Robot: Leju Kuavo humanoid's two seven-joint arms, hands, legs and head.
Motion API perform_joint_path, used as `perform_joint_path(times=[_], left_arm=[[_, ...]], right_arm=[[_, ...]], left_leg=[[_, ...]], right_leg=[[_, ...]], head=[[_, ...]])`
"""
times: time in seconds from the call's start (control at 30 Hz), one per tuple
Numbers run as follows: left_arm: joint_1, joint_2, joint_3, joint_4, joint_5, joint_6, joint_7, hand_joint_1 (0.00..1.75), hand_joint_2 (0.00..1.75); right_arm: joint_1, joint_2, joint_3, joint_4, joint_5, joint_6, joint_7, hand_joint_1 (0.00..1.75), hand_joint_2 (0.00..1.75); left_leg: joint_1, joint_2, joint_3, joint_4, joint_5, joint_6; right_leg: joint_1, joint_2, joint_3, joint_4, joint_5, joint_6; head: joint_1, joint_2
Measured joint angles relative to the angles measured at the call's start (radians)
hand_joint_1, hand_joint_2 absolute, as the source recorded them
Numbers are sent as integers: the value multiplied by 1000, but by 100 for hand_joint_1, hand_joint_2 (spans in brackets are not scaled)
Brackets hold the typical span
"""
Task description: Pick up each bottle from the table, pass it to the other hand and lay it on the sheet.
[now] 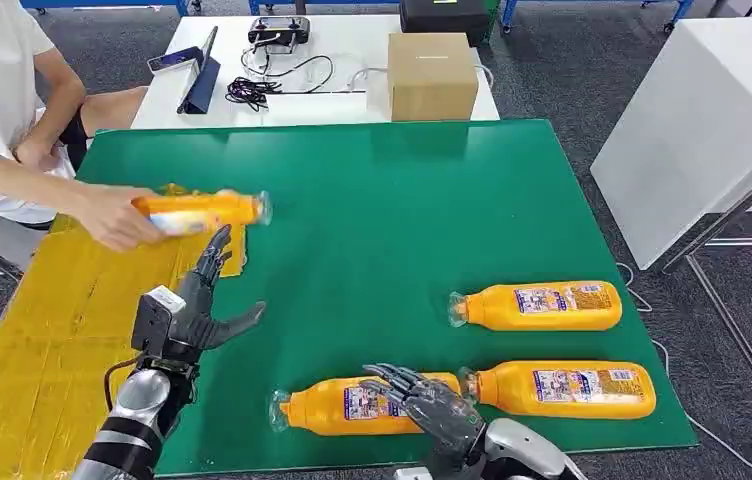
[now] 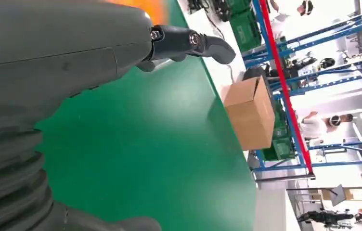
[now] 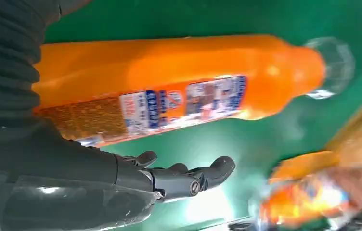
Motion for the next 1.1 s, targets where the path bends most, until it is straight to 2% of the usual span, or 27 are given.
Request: perform_joint_path(times=[0.13, 0.5, 0.93, 1.03, 1.1], left_arm=[[16, 0, 0, 0, 0, 5, 2, 0, 175], [52, -7, 0, -10, 0, 10, 17, 0, 175], [80, -26, 0, -27, 0, 10, 27, 0, 175], [80, -29, -2, -27, 1, 4, 27, 0, 175], [79, -33, -3, -27, 6, 2, 27, 0, 175]], right_arm=[[4, -1, -8, 9, 75, -36, 88, 0, 175], [5, 6, -15, 39, 211, -101, 214, 0, 175], [-11, 35, -26, 98, 289, -102, 266, 0, 175], [-25, 35, -25, 113, 283, -70, 265, 28, 175], [-44, 35, -22, 131, 267, -45, 249, 28, 175]], left_leg=[[0, 0, 0, 0, 0, 0], [0, 0, 0, 0, 0, 0], [0, 0, 1, 0, 0, 0], [0, 1, 2, 0, 0, 0], [0, 2, 3, 0, 0, 0]], right_leg=[[0, 0, 0, 0, 0, 0], [0, 0, 0, 0, 0, 0], [0, 0, 1, 0, 0, 0], [0, 0, 1, 0, 0, 0], [0, 1, 2, 0, 0, 0]], head=[[0, 0], [0, 0], [0, 0], [0, 0], [0, 0]])
